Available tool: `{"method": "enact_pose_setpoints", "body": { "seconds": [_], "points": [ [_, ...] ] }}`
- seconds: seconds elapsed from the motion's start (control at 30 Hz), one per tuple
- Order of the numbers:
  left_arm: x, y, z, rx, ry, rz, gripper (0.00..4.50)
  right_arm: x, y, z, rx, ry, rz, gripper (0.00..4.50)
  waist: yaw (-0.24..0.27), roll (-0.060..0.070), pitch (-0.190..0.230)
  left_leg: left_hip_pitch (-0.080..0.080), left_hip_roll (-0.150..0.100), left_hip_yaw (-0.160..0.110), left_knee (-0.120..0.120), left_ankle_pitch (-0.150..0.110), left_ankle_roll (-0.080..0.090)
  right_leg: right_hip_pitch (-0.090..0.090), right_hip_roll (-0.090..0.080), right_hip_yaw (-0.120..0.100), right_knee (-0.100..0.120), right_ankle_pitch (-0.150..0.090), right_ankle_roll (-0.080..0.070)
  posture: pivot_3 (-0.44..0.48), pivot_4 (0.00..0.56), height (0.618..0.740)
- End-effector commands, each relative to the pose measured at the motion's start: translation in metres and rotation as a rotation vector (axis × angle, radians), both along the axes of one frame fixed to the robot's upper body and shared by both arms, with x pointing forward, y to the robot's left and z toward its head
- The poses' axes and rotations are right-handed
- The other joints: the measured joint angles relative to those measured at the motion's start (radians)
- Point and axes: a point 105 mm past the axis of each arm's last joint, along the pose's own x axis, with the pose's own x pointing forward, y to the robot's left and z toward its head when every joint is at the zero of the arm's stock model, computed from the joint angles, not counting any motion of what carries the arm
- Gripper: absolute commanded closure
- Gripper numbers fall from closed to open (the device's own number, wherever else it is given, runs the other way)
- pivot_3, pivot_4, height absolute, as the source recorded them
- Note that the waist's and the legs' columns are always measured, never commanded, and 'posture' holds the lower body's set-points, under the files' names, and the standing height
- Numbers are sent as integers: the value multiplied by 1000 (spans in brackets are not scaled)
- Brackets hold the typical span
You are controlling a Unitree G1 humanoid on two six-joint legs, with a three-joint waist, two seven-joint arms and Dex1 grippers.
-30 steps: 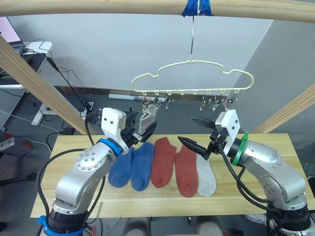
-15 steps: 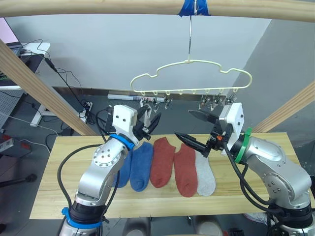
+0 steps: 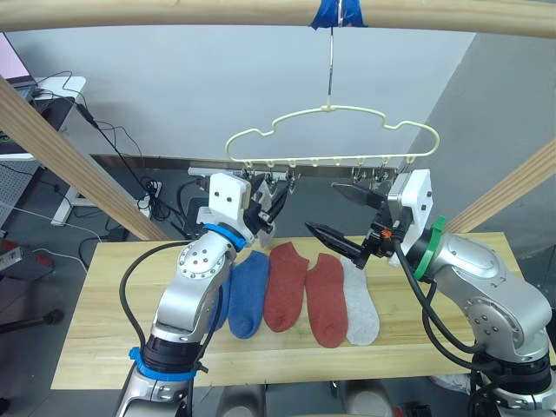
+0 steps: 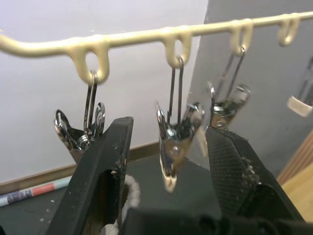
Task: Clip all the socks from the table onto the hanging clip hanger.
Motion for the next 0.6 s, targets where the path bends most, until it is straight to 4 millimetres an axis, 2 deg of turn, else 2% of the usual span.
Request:
{"method": "enact_pose_setpoints", "body": {
  "seconds": [0.03, 0.43, 0.6],
  "points": [
    [2, 6, 16, -10, -73, 32, 1906, -8, 2, 10, 9, -55, 21, 0, -1, 0, 0, 0, 0, 0, 0, 0, 0, 0, 0, 0, 0, 0, 0, -147, 286, 740],
    [9, 9, 24, -17, -146, 115, 1906, -8, 5, 13, 18, -76, 26, 0, -2, 0, 0, 0, 0, 0, 0, 0, -1, 0, 0, 0, 0, 0, 0, -158, 279, 740],
    [10, 7, 22, -24, -147, 117, 1906, -8, 5, 14, 19, -80, 26, 0, -3, 0, 0, 0, 0, 0, 0, 0, -1, 0, 0, 0, 0, 0, 0, -156, 279, 740]
  ]
}}
